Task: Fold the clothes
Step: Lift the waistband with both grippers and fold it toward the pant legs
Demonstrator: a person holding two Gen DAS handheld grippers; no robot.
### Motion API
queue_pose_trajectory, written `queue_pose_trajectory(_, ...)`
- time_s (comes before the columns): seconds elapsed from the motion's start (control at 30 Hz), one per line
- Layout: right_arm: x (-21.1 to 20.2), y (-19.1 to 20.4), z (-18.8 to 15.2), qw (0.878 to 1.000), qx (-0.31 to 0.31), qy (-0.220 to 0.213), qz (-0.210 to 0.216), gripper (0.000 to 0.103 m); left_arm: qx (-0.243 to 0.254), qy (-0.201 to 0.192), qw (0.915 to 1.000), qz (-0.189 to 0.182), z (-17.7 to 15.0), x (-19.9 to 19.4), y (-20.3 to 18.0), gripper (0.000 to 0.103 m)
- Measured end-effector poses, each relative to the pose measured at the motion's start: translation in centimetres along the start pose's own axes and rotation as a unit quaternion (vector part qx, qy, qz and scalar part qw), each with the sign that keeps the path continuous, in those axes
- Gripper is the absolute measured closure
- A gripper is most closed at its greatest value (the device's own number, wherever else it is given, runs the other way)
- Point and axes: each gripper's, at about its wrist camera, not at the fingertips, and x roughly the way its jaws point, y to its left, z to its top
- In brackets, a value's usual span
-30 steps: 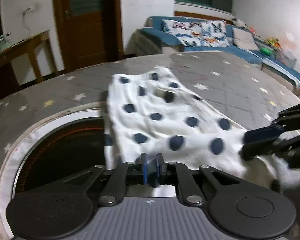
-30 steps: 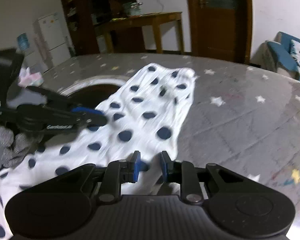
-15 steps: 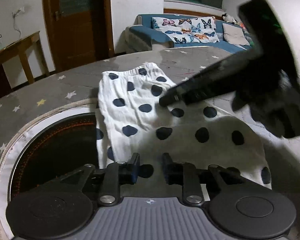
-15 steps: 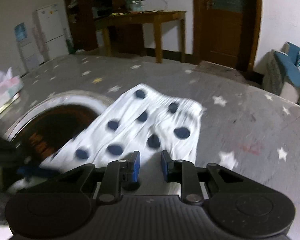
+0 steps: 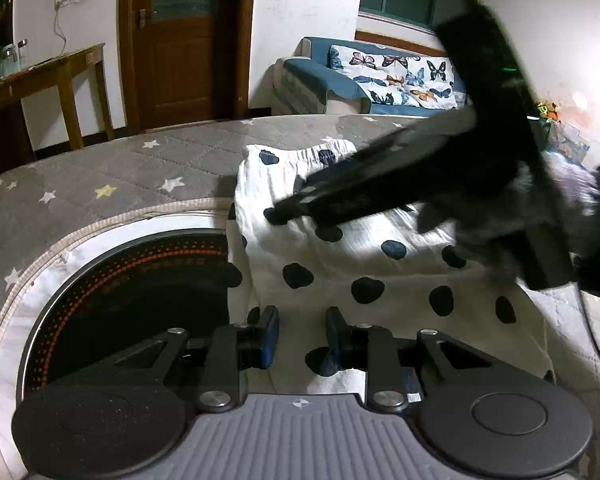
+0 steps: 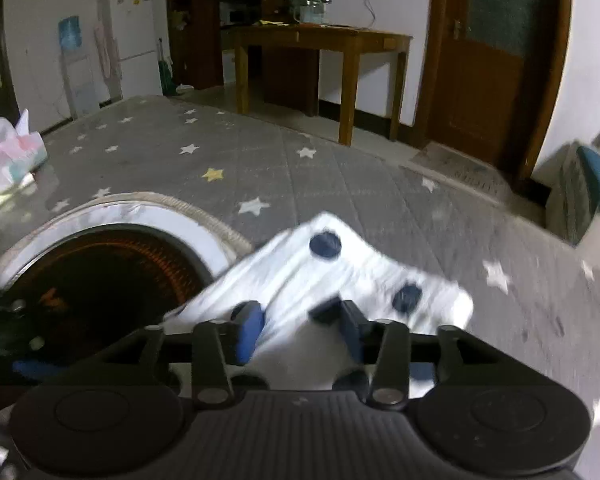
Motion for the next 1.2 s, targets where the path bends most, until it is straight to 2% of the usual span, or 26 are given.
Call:
queue_pose_trajectory(0.1,0.7,-0.9,1.1,1.0,0.023,-0.008,-0.006,0.054,-0.001,-0.002,1.0,0.0,-0.1,-0.2,-0.2,0.074)
queue_pose_trajectory(0.23,-0.8,-2.8,1.4,0.998,0.06,-0.031,-0.002,0.051,-0.007,-0.003,1.0,-0.003,-0.3,-0.7,0.1,0.074)
queue_pose_trajectory(0.33,-2.6,-5.1,0.4,0.995,0.09,-0.041,-0.012,0.045,-0.017,-0.006,0.9998,-0.003,-0.6,-1.8,0.3,0.065)
queue_pose_trajectory(0.37,-3.0,-5.8,0.1,0.995,0.094,-0.038,-0.022,0.045,-0.02,-0.007,0.9998,-0.003,-0.7,-2.2,0.4,0.062)
queue_pose_trajectory(0.47,-2.8,-7.4,-1.1,0.993,0.113,-0.02,-0.032,0.043,-0.024,-0.012,0.9996,-0.012,-1.1,-3.6,0.2,0.062)
queue_pose_trajectory(0.53,-2.2,-7.8,-1.7,0.992,0.117,-0.014,-0.034,0.043,-0.02,-0.015,0.9996,-0.017,-1.5,-4.6,-0.1,0.061)
queue_pose_trajectory(0.77,-0.6,-7.7,-1.8,0.991,0.124,-0.035,-0.024,0.041,-0.013,-0.005,0.9997,-0.022,-3.1,-7.1,-1.3,0.056)
queue_pose_trajectory(0.8,-0.5,-7.7,-1.8,0.992,0.122,-0.038,-0.024,0.043,-0.014,-0.003,0.9997,-0.021,-3.4,-7.4,-1.3,0.056)
queue_pose_trajectory(0.93,-0.6,-7.7,-1.8,0.991,0.125,-0.04,-0.018,0.072,-0.027,0.002,0.9995,-0.019,-4.3,-8.6,-1.6,0.053)
queue_pose_trajectory(1.0,-0.9,-7.8,-1.7,0.99,0.134,-0.039,-0.012,0.083,-0.028,0.002,0.9995,-0.017,-4.6,-9.3,-1.9,0.05)
queue_pose_trajectory(1.2,-3.9,-6.8,-1.6,0.989,0.136,-0.057,0.006,0.086,-0.021,0.01,0.9997,-0.001,-5.9,-10.8,-2.3,0.036)
